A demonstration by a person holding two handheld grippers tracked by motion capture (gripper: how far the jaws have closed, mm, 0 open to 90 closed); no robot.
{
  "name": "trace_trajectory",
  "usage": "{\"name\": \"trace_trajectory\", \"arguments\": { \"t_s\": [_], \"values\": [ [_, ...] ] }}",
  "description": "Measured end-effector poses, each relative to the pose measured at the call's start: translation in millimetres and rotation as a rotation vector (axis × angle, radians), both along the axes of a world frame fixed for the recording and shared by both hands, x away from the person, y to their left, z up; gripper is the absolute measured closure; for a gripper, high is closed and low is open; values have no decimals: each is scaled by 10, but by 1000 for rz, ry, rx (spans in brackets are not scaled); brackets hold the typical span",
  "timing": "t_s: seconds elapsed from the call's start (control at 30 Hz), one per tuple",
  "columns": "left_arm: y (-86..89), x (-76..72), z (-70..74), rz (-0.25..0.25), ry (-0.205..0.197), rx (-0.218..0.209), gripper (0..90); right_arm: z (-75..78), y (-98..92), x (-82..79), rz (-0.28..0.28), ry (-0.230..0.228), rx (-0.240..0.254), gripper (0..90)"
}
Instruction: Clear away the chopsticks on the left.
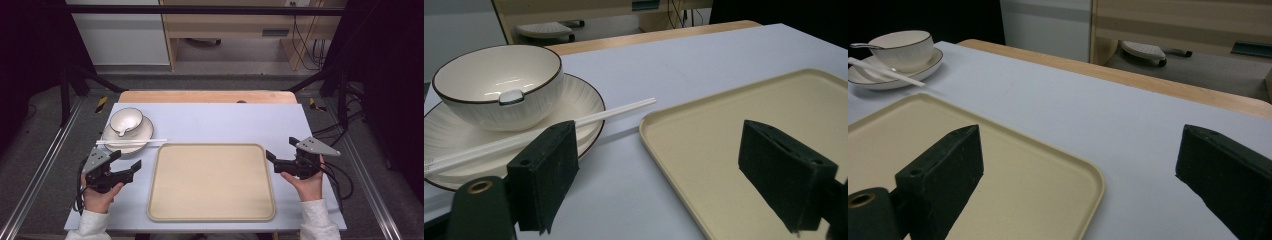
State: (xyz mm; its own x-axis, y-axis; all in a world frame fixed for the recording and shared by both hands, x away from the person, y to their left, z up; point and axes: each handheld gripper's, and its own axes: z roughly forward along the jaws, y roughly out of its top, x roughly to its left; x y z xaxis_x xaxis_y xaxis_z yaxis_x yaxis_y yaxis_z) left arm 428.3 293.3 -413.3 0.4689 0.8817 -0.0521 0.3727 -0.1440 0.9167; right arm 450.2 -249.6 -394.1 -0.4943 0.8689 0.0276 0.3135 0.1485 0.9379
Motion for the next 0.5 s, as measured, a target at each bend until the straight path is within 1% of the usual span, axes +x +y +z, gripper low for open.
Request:
{"name": "trace_trajectory", "arguments": {
  "t_s": [0.03, 0.2, 0.23, 0.33, 0.37, 0.4, 0.5],
  "values": [
    [5, 0, 6, -4, 3, 6, 161, 2, -25, -9, -7, -1, 6, 53],
    [31, 17, 14, -18, 5, 17, 162, -10, -39, -18, -13, 3, 0, 52],
    [54, 35, 24, -23, 9, 30, 162, -11, -31, -18, -13, 2, -4, 50],
    [84, 56, 38, -34, 10, 35, 162, -8, -26, -19, -12, 3, -2, 49],
    [118, 82, 56, -38, 10, 49, 162, -8, -24, -17, -14, 3, -3, 48],
    [145, 103, 64, -46, 14, 52, 162, -9, -22, -17, -14, 3, -3, 48],
    [179, 138, 67, -46, 18, 58, 163, -12, -11, -14, -13, 7, -5, 47]
  ]
}}
